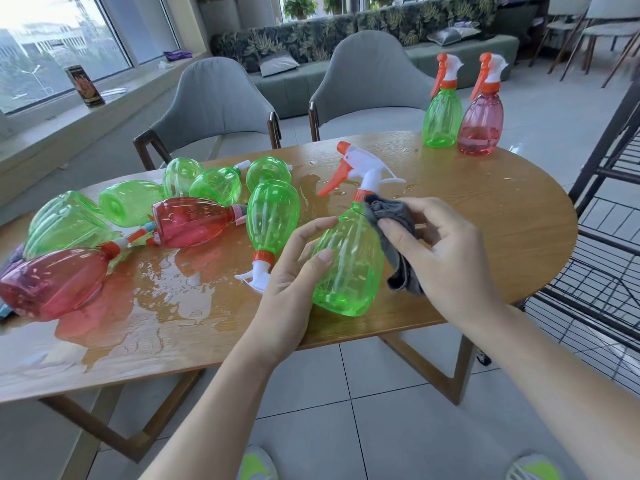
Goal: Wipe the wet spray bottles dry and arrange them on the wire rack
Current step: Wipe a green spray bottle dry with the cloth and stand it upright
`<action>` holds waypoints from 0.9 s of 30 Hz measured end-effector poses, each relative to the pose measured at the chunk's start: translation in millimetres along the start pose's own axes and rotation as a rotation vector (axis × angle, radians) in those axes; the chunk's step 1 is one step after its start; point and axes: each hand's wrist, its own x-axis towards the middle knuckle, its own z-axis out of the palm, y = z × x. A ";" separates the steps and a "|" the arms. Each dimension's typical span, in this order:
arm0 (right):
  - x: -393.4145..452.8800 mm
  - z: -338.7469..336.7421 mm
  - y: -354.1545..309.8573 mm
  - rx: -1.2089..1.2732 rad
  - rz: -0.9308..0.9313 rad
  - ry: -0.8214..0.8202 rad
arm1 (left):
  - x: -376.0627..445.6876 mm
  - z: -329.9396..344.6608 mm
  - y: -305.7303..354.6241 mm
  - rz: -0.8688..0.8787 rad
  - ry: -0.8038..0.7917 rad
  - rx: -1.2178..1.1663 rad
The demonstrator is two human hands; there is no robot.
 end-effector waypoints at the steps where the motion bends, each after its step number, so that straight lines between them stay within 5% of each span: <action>1: -2.7 -0.5 -0.2 0.011 -0.002 -0.042 | -0.5 0.1 2.1 0.027 -0.003 0.050; 6: -11.0 -3.0 -0.9 -0.062 -0.157 -0.167 | -2.5 -1.9 9.8 0.106 -0.018 0.204; 11: -3.1 -3.0 -2.5 -0.031 -0.077 -0.112 | -2.5 3.2 8.6 0.121 -0.016 0.219; 22: -37.9 10.6 -8.1 -0.188 -0.451 -0.367 | -0.5 1.8 6.0 0.035 0.054 0.156; 27: -28.5 8.2 -10.9 -0.218 -0.461 -0.318 | -0.8 -0.1 3.5 -0.010 0.032 0.039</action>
